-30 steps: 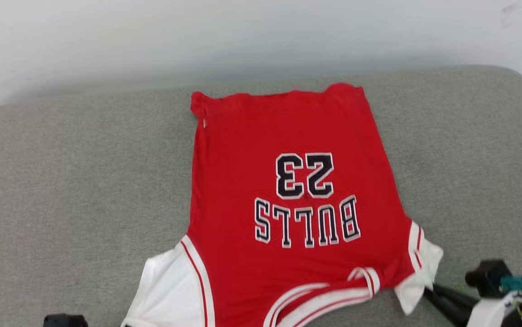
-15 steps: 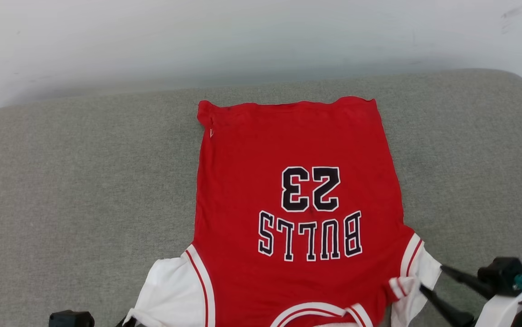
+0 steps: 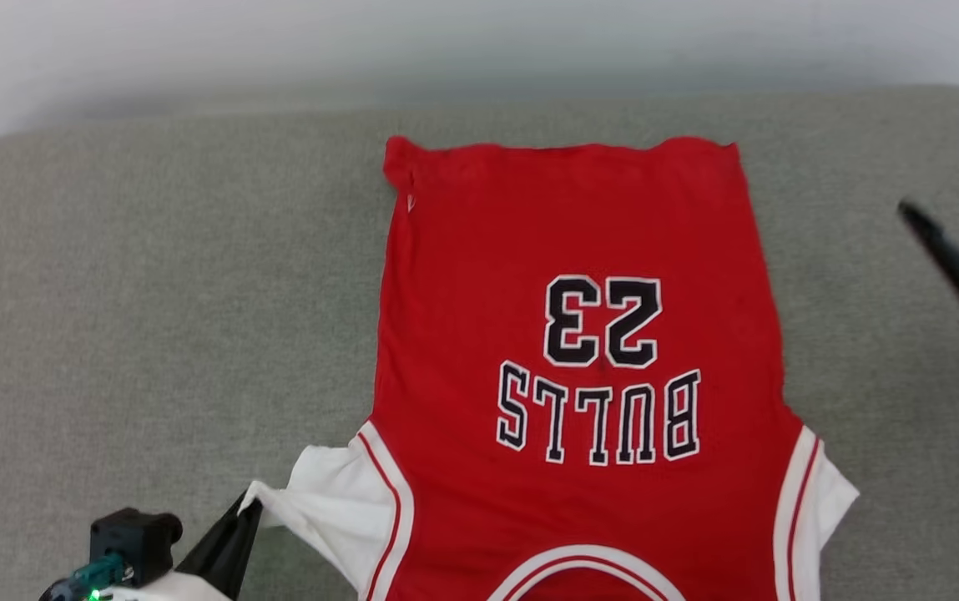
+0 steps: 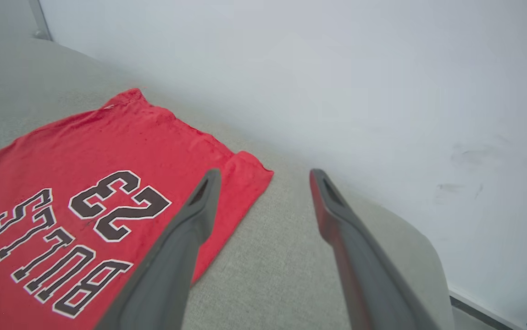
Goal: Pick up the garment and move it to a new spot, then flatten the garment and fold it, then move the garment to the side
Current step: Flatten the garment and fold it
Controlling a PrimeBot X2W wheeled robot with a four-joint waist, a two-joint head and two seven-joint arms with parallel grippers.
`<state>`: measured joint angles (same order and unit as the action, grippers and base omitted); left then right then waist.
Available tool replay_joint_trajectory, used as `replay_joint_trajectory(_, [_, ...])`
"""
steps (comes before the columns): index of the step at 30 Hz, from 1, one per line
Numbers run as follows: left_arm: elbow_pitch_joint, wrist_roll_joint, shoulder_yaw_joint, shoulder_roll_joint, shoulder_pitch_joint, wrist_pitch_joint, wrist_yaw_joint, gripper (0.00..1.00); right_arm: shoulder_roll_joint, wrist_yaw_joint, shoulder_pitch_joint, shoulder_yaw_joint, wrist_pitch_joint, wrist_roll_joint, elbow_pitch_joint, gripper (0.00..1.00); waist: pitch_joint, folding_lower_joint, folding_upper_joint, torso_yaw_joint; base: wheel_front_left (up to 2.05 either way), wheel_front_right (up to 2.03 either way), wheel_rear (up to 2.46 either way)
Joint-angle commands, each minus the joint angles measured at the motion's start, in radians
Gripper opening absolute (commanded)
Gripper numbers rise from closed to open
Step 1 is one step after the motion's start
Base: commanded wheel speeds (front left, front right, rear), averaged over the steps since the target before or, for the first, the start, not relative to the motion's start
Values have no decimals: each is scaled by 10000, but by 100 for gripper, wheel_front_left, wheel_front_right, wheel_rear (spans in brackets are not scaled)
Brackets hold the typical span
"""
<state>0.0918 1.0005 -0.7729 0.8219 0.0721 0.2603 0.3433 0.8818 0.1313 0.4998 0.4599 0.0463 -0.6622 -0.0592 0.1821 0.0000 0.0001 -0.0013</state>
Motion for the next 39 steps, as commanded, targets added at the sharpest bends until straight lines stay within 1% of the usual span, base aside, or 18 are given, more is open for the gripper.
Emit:
replay_joint_trajectory(1, [70,-107,56,-38,196,68,10,0,90,-11,344,-19,284,158,42,100,461,0,-1,293,0,0,0])
replay_joint_trajectory(2, [137,-191,82,-56,286,67,9,0,152,-11,787,-90,582,253,122,100,668,0,-1,391,0,0,0])
replay_joint_trajectory(4, [258,-379,117,-98,505,68,7,0,47,-9,1749,-232,1204,415,23,100,1077,0,-1,588,0,0,0])
replay_joint_trajectory(7, [399,-660,138,-176,840,69,24,0,-132,-9,3053,-54,2553,290,-415,100,1656,0,-1,862,0,0,0])
replay_joint_trajectory(12, [614,-1178,-2,-308,1410,-1,44,0,-375,-11,5104,402,5138,-206,-1472,100,2631,0,-1,1298,0,0,0])
replay_joint_trajectory(15, [704,-1487,-129,-437,1779,-89,15,0,-629,-9,6059,521,6845,-788,-2254,100,3157,0,-1,1547,0,0,0])
replay_joint_trajectory(17, [773,-1671,-183,-543,2026,-105,19,0,-765,-11,6586,449,7908,-1054,-2818,100,3472,0,-1,1704,0,0,0])
replay_joint_trajectory(19, [840,-1834,-229,-620,2230,-131,28,0,-947,-11,7033,307,8698,-1131,-3326,100,3767,0,-1,1849,0,0,0])
replay_joint_trajectory(22, [951,-2024,-285,-713,2490,-166,65,0,-1217,-9,7377,170,9555,-849,-3987,100,4144,0,-1,2034,0,0,0])
replay_joint_trajectory(27, [1065,-2310,-412,-833,2844,-261,49,0,-1695,-9,7603,-280,10168,-485,-4675,100,4710,0,-1,2312,0,0,0])
replay_joint_trajectory(28, [1091,-2471,-549,-909,3028,-367,-62,0,-1948,-7,7226,-321,10304,-229,-4927,100,4930,0,-1,2433,0,0,0])
replay_joint_trajectory(29, [1093,-2507,-572,-941,3079,-386,-51,0,-2051,-6,6985,-268,10381,-168,-5047,100,4983,0,-1,2454,0,0,0])
replay_joint_trajectory(32, [1067,-2604,-662,-996,3199,-455,-37,0,-2246,-6,6135,14,10690,-11,-5270,100,5066,0,-1,2473,0,0,0])
replay_joint_trajectory(34, [1040,-2644,-765,-1059,3234,-517,-88,0,-2370,-4,5862,28,10781,-45,-5280,100,5078,0,-1,2454,0,0,0])
replay_joint_trajectory(35, [1012,-2634,-782,-1111,3238,-518,-93,0,-2370,-4,5838,16,10743,-11,-5207,0,5056,0,-1,2442,0,0,0])
replay_joint_trajectory(39, [814,-2576,-817,-1173,3129,-485,-75,0,-2201,-7,6320,-256,10339,92,-4851,0,4697,0,-1,2298,0,0,0])
